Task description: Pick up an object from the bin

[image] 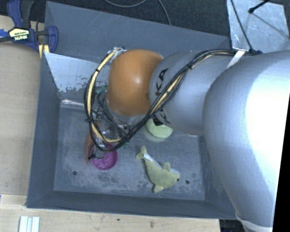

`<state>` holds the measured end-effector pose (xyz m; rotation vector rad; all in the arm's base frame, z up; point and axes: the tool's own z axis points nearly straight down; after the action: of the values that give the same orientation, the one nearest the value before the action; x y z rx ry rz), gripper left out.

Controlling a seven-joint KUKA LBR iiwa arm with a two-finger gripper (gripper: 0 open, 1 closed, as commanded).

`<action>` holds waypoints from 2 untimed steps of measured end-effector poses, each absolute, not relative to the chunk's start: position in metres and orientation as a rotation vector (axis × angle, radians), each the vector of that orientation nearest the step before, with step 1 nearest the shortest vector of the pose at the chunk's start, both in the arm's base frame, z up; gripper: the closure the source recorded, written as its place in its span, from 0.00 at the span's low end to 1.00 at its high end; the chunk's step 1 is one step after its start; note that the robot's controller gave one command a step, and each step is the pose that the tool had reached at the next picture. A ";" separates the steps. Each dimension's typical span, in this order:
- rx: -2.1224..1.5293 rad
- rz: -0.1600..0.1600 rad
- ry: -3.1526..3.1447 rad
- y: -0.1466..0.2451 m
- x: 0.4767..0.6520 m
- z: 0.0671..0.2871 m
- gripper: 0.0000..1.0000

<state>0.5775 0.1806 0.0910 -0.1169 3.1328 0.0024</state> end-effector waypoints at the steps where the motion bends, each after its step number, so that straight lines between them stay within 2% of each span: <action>1: -0.135 0.002 3.133 0.174 0.609 0.075 0.00; 2: -0.224 0.001 3.130 0.145 0.568 0.071 0.00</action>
Offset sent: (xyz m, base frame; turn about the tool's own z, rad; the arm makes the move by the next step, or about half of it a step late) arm -0.0096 -0.0340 -0.0210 -0.0696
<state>0.5681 0.1454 0.0713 -0.2241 3.1303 0.0012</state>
